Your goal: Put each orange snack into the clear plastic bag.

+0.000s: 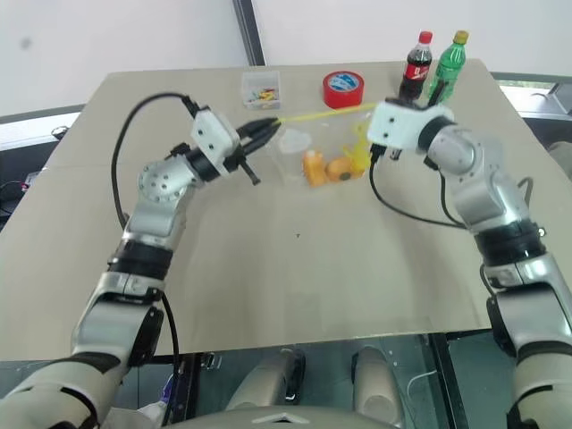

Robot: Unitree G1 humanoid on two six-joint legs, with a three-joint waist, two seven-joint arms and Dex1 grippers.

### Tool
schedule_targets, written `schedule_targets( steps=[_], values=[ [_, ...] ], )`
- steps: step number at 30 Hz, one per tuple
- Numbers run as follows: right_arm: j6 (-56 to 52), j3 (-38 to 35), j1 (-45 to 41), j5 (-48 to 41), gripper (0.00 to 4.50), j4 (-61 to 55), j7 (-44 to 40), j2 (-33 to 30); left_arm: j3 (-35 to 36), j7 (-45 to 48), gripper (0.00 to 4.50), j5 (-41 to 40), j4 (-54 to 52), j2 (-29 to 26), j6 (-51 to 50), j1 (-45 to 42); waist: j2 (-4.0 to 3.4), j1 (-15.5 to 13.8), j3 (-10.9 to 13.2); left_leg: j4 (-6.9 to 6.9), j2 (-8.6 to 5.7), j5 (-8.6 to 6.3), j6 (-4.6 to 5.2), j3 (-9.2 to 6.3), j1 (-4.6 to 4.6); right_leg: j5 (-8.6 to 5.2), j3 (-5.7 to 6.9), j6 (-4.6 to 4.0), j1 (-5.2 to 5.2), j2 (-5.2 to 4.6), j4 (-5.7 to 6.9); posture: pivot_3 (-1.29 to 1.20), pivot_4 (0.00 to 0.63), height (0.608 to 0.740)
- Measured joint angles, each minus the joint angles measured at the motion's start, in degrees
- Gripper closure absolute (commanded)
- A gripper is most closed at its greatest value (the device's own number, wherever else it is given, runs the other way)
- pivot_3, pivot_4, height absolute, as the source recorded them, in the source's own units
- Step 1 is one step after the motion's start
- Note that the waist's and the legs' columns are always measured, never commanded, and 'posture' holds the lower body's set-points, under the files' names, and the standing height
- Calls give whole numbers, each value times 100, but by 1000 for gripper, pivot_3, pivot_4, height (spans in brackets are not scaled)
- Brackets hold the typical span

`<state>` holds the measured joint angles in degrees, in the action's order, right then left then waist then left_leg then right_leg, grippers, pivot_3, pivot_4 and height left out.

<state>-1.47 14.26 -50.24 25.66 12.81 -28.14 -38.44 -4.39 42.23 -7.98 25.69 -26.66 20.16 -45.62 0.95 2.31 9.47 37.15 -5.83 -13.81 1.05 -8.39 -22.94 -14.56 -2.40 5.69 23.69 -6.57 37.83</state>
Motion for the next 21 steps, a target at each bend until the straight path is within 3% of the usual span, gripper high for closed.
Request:
schedule_targets(
  steps=[4, 7, 11, 15, 16, 18, 19, 21],
  values=[
    [435, 31, -325, -10, 4446, 508, 230, -79, -12, 7, 4500, 116, 956, 2, 264, -841, 1, 21, -1, 26, -3, 1, -1, 0, -89, 1, 1, 1, 88, -6, 16, 0, 150, 740],
    [517, -326, 215, -448, 4446, -79, 128, -193, -15, 66, 4500, 105, 1022, 0, 482, -803, 1, 15, -1, 20, -3, 1, -1, -2, -93, 0, 2, 1, 97, -8, 12, 0, 150, 740],
    [77, -867, 2237, -1276, 4446, -1968, -490, -421, -41, 384, 4500, -151, -400, -65, 270, 727, -1, 32, -8, 14, -3, 0, 1, 7, -94, 0, 4, 0, 101, -17, 12, 0, 150, 740],
    [-602, -916, 3488, -1766, 4446, -2935, -784, -266, -209, 433, 4500, -41, -1327, -194, -102, 2132, -4, 108, -5, 25, -2, -2, 4, 13, -79, 2, -9, -2, 102, -9, 46, 0, 150, 740],
    [-847, -900, 3696, -1875, 4487, -3132, -976, -322, -284, 486, 4130, -8, -1622, -277, -250, 2432, -4, 83, -5, 32, -2, -2, 5, 15, -68, 7, -9, -9, 95, -8, 65, 0, 150, 740],
    [-1072, -888, 3814, -1945, 3824, -3242, -1166, -397, -297, 543, 3558, -24, -1854, -342, -473, 2604, -6, 16, -3, 32, -1, -10, 21, 15, -35, 15, -9, -11, 63, -2, 70, 0, 150, 740],
    [-1243, -892, 3881, -2026, 3492, -3306, -1257, -412, -276, 582, 3105, -129, -2075, -412, -749, 2753, -8, -21, 1, 24, 7, -13, 23, 9, 43, 13, 0, -11, -21, 4, 54, 0, 150, 740],
    [-1445, -989, 4008, -2255, 2549, -3405, -1382, -407, -195, 670, 2173, -519, -2468, -468, -1382, 2976, -16, -47, 5, 6, 19, -14, 26, 3, 98, 11, 8, -8, -89, 14, 14, 0, 150, 740]
  ],
)
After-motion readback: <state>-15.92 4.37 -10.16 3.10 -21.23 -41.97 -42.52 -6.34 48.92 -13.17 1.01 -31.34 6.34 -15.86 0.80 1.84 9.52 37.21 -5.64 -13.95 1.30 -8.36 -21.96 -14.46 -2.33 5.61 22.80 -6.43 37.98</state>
